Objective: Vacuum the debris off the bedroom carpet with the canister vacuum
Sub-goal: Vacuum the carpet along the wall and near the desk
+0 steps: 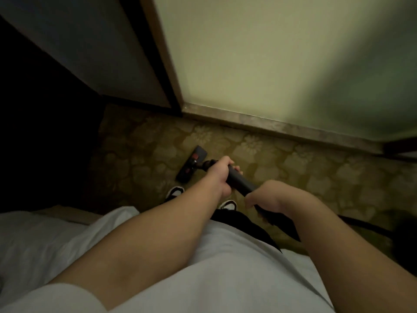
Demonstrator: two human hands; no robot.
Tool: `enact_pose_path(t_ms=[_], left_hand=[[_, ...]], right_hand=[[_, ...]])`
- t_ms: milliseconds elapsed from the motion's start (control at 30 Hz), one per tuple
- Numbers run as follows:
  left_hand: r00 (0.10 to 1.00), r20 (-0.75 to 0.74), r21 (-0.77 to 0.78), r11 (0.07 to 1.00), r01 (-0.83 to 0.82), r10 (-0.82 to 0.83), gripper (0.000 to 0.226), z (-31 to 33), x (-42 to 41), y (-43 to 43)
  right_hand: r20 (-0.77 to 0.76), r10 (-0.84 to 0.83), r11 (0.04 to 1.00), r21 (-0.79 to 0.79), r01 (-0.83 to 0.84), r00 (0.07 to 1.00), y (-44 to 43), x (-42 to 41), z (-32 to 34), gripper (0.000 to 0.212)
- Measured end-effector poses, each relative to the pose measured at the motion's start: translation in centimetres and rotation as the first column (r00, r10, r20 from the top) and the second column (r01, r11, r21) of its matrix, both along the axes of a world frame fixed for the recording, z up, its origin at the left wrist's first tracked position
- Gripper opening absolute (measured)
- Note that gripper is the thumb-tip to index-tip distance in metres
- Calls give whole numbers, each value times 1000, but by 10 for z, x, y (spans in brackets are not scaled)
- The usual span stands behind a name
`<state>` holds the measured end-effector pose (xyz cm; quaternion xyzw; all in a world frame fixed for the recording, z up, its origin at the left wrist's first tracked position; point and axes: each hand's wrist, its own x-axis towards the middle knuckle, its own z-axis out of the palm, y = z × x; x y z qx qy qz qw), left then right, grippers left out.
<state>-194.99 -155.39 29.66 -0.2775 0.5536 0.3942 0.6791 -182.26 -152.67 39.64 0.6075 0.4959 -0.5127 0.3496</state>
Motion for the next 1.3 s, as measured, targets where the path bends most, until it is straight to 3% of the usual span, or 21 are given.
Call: enact_pose_path(t_ms=[233, 600, 733, 867, 1000, 1200, 1300], left_hand=[[932, 48, -10, 933, 360, -359, 10, 11, 90, 29], [744, 154, 70, 759, 648, -650, 20, 29, 146, 61], [598, 146, 132, 615, 778, -788, 25, 30, 167, 72], [371, 87, 184, 380, 906, -925, 8, 40, 202, 72], [185, 26, 182, 186, 966, -982, 7, 48, 239, 66], [62, -41, 127, 56, 990, -997, 7, 42, 316, 62], [18, -62, 125, 10, 992, -998, 7, 45, 357, 59]], right_hand=[[10, -261, 965, -10, 261, 965, -9, 91, 27, 20], [29, -611, 791, 55, 609, 791, -17, 126, 54, 27], [36, -771, 634, 144, 760, 636, -36, 125, 55, 30], [-4, -921, 379, 215, 900, 389, -68, 133, 47, 26], [-81, -985, 132, 207, 969, 152, -93, 144, 36, 29], [-155, -988, -41, 190, 981, -11, -105, 205, 19, 28], [-160, -986, -76, 186, 980, -46, -109, 241, 17, 29]])
